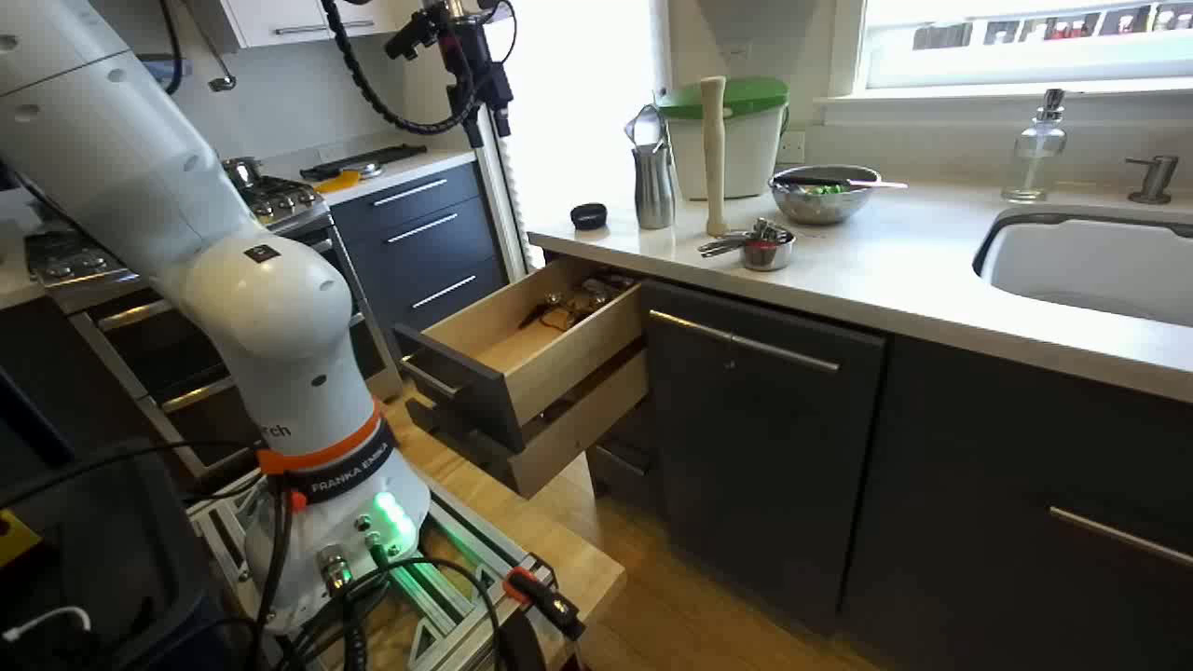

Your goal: Remove the silver ladle from the drawer and put it on the counter

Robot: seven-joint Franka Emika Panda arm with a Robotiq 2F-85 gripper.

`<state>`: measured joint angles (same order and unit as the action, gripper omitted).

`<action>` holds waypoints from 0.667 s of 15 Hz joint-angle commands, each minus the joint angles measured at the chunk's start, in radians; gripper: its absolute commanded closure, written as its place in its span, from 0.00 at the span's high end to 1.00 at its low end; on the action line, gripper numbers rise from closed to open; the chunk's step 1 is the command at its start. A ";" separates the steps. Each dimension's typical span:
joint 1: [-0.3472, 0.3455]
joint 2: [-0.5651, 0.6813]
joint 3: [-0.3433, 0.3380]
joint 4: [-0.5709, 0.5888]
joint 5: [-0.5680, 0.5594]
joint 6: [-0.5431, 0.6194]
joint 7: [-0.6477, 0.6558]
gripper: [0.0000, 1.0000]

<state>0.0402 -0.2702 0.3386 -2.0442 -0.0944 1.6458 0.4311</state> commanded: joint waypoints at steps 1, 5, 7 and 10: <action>0.037 0.004 -0.032 0.002 -0.009 -0.003 0.008 1.00; 0.082 0.020 -0.086 -0.079 0.080 0.083 -0.207 1.00; 0.092 0.053 -0.105 -0.127 0.119 0.088 -0.272 1.00; 0.088 0.122 -0.138 -0.206 0.168 0.067 -0.334 1.00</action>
<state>0.1151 -0.2032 0.2416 -2.1752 0.0226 1.7061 0.1598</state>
